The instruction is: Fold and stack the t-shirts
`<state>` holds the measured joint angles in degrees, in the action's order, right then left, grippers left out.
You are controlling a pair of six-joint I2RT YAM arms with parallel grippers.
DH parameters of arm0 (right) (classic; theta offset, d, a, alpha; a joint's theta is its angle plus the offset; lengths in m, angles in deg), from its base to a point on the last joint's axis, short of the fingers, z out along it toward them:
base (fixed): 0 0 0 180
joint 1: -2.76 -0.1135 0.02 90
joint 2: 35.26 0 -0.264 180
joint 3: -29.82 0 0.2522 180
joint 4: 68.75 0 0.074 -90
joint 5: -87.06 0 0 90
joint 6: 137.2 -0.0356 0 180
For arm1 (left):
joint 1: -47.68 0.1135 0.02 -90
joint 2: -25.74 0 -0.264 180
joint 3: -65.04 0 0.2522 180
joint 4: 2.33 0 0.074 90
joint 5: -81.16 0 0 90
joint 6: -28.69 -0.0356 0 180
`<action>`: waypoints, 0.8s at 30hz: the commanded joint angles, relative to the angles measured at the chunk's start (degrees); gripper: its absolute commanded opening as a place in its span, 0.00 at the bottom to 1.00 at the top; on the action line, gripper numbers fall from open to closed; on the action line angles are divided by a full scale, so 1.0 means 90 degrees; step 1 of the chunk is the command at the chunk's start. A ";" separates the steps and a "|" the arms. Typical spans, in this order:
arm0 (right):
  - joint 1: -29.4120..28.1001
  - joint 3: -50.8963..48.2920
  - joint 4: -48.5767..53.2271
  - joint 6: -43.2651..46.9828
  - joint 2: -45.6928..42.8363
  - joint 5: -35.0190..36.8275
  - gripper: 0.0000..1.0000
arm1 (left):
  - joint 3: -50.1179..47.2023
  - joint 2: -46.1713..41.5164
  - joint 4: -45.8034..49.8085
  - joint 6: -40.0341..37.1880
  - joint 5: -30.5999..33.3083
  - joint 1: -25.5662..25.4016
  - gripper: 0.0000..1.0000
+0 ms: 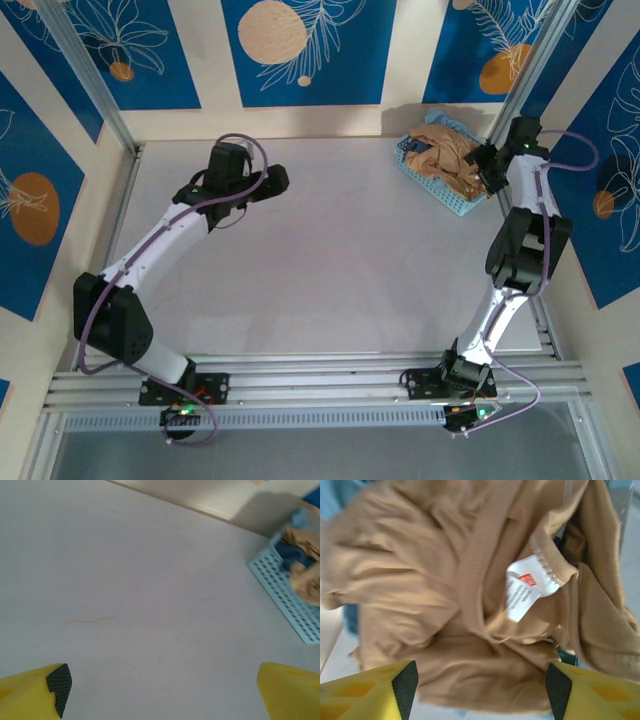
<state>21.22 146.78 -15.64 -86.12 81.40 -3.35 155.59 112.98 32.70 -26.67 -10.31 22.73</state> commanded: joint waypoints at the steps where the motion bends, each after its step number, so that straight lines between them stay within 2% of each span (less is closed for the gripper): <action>1: -0.0011 0.0731 0.0463 0.0086 0.0443 -0.0567 0.69 | 0.0146 -0.0040 0.0080 0.0122 -0.0575 -0.0273 0.94; 8: -0.0077 0.1385 0.0672 -0.0074 0.1304 -0.0417 0.61 | -0.0012 -0.0103 0.0259 0.0223 -0.0568 -0.0434 0.92; 10: -0.0096 0.1493 0.0665 -0.0102 0.1459 -0.0395 0.54 | 0.0001 -0.0140 0.0361 0.0160 -0.0549 -0.0432 0.92; 15: -0.0136 0.1785 0.0782 -0.0149 0.1721 -0.0365 0.20 | 0.0181 -0.0167 0.0729 -0.0075 -0.0423 -0.0432 0.91; 16: -0.0144 0.1847 0.0858 -0.0158 0.1744 -0.0285 0.07 | 0.0237 -0.0159 0.0822 -0.0113 -0.0340 -0.0431 0.92; 17: -0.0154 0.1863 0.0885 -0.0161 0.1716 -0.0199 0.00 | 0.0313 -0.0151 0.0962 -0.0162 -0.0207 -0.0431 0.91; 20: -0.0274 0.1558 0.0574 -0.0093 0.1217 0.0129 0.00 | 0.0563 -0.0111 0.1279 -0.0321 0.0069 -0.0421 0.90; 24: -0.0664 0.1011 -0.0096 0.0035 -0.0049 0.0546 0.00 | 0.0756 -0.0050 0.1455 -0.0511 0.0160 -0.0421 0.90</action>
<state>18.29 156.94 -12.43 -87.06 91.48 -1.33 159.46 112.91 42.50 -28.51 -11.25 19.04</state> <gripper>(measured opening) 0.067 0.903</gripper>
